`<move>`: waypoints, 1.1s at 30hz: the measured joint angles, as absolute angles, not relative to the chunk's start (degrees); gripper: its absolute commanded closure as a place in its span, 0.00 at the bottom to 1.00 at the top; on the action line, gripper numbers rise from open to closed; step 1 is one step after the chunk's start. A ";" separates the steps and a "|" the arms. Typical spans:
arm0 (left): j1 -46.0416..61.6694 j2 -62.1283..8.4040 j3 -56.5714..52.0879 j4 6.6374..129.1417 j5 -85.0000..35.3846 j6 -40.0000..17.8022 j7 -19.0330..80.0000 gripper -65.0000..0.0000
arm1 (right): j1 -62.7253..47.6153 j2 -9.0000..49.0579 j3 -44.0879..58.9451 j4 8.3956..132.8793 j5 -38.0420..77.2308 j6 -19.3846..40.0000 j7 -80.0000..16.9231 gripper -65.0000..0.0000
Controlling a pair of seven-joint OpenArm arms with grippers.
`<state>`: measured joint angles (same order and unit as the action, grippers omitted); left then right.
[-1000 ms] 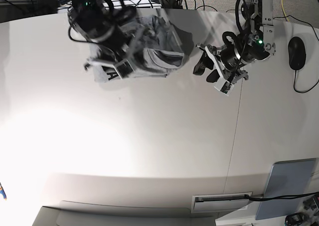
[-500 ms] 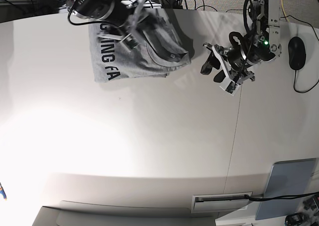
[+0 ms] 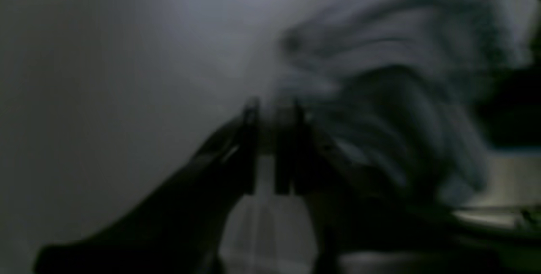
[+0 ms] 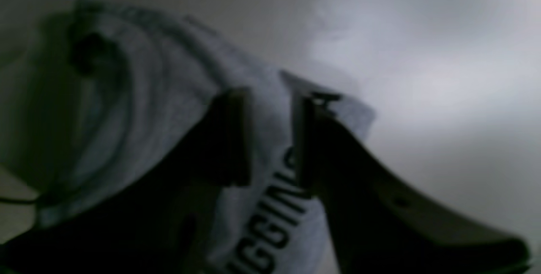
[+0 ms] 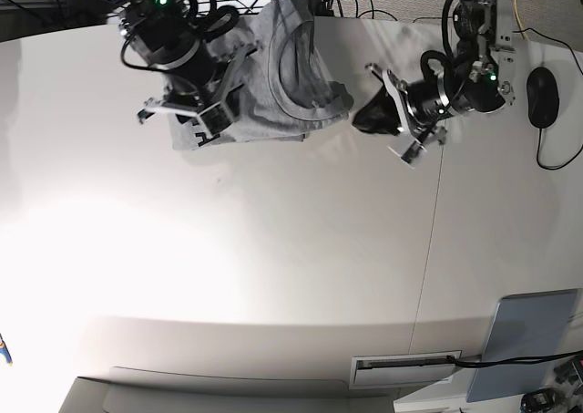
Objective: Fold the T-shirt properly
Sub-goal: 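Fold the remaining end over with the left gripper and flatten the bundle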
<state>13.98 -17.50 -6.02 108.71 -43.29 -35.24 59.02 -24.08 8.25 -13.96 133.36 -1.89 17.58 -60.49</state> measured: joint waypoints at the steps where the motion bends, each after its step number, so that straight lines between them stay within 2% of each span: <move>1: 13.98 -17.34 -6.00 109.40 -45.17 -36.27 60.47 0.95 | -23.55 8.23 -12.75 131.81 -1.52 17.65 -59.44 0.86; 6: 16.43 -17.39 -3.20 111.04 -48.73 -37.36 62.17 0.95 | -19.16 8.25 -6.55 122.08 -0.95 19.25 -59.27 0.89; 11: 17.26 -17.39 6.00 111.00 -48.53 -37.39 62.54 0.95 | -13.28 7.97 -4.84 111.37 1.87 20.99 -58.76 0.90; 19: 17.23 -17.52 15.97 110.98 -39.57 -36.51 59.35 0.95 | -3.99 7.97 -4.86 96.01 2.72 21.17 -57.04 0.91; 27: 17.23 -17.50 22.02 104.62 -29.30 -34.17 51.70 0.95 | -0.80 8.25 -2.66 94.39 0.23 20.99 -58.96 0.91; 33: 16.49 -17.52 22.13 98.56 -23.31 -32.01 43.18 0.95 | -0.91 8.25 -1.08 94.39 0.05 20.99 -61.67 0.91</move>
<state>16.49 -17.52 22.13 98.56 -23.31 -32.01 43.18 -0.91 8.25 -1.08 94.39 0.05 20.99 -61.67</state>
